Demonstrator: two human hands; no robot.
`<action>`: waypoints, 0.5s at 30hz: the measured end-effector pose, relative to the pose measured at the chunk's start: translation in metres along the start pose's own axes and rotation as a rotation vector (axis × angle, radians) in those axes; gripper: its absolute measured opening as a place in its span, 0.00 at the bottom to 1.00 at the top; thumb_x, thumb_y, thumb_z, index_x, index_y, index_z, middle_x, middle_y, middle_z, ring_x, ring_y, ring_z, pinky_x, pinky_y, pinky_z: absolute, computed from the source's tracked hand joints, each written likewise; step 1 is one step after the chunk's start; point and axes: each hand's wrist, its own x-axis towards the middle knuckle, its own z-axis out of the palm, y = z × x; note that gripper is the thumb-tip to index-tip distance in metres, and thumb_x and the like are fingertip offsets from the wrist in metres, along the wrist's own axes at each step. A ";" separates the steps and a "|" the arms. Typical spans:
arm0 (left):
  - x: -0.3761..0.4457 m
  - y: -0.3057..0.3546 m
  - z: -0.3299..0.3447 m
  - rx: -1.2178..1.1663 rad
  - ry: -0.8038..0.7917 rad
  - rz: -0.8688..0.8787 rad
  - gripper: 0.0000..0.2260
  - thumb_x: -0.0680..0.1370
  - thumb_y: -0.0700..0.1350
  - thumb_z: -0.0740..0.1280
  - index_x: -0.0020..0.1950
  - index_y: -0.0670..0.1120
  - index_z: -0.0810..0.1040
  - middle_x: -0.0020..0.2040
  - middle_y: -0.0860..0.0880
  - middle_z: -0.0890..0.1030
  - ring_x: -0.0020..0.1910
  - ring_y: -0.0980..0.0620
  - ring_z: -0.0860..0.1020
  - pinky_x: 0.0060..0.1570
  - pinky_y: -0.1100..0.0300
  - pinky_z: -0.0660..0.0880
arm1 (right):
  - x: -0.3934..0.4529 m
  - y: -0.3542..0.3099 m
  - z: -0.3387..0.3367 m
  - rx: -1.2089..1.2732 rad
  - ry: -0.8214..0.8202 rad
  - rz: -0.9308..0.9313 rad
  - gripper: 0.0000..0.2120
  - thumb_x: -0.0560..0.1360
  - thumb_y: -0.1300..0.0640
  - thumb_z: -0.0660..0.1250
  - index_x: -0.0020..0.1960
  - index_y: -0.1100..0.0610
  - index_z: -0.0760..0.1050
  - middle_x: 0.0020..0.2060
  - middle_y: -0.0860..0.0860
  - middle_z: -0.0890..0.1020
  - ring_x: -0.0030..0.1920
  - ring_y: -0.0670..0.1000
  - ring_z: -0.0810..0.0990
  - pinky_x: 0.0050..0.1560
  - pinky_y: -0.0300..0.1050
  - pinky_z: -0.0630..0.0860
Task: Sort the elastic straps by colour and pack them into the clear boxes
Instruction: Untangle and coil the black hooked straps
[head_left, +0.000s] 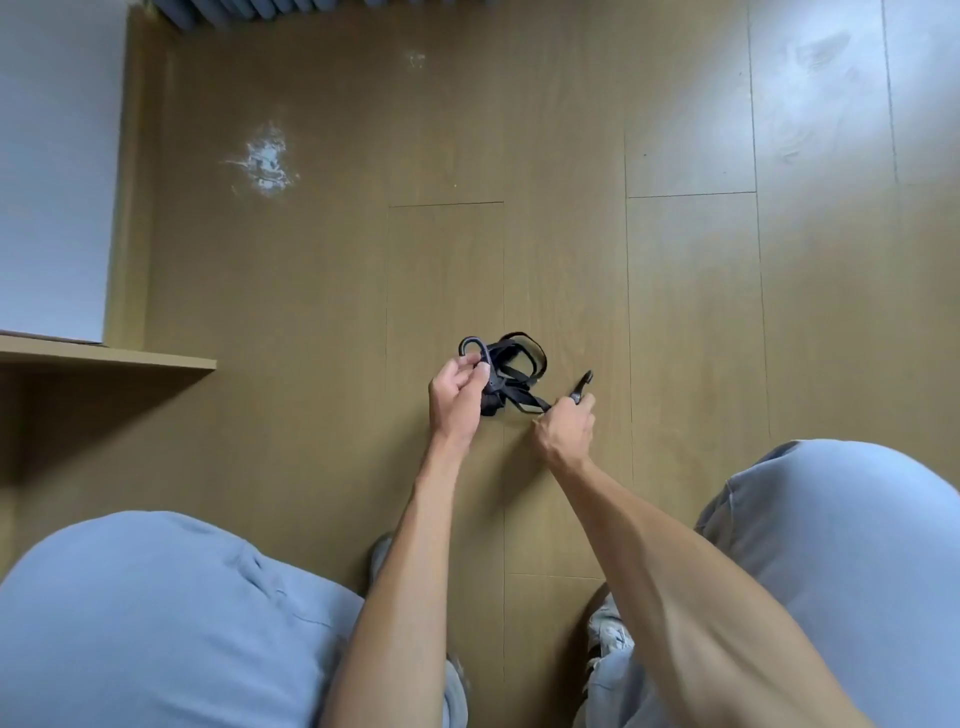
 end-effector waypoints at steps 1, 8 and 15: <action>0.000 0.009 -0.003 -0.051 -0.016 0.014 0.03 0.79 0.39 0.68 0.52 0.45 0.79 0.38 0.53 0.85 0.38 0.58 0.81 0.42 0.66 0.76 | 0.001 0.002 0.002 0.026 0.027 0.029 0.10 0.81 0.64 0.56 0.60 0.63 0.71 0.51 0.54 0.69 0.47 0.54 0.69 0.55 0.50 0.71; 0.006 0.051 -0.018 -0.114 0.100 0.176 0.09 0.82 0.48 0.63 0.50 0.47 0.82 0.45 0.49 0.82 0.45 0.53 0.78 0.49 0.61 0.75 | -0.006 -0.008 -0.011 0.540 0.113 0.299 0.10 0.72 0.67 0.68 0.52 0.57 0.77 0.46 0.55 0.81 0.48 0.55 0.81 0.49 0.44 0.75; 0.009 0.070 -0.011 0.015 0.057 0.187 0.05 0.81 0.46 0.66 0.46 0.51 0.80 0.34 0.60 0.82 0.36 0.62 0.77 0.40 0.69 0.73 | -0.027 -0.079 -0.072 1.156 -0.113 0.069 0.16 0.69 0.70 0.63 0.53 0.58 0.78 0.46 0.54 0.83 0.42 0.50 0.83 0.40 0.39 0.76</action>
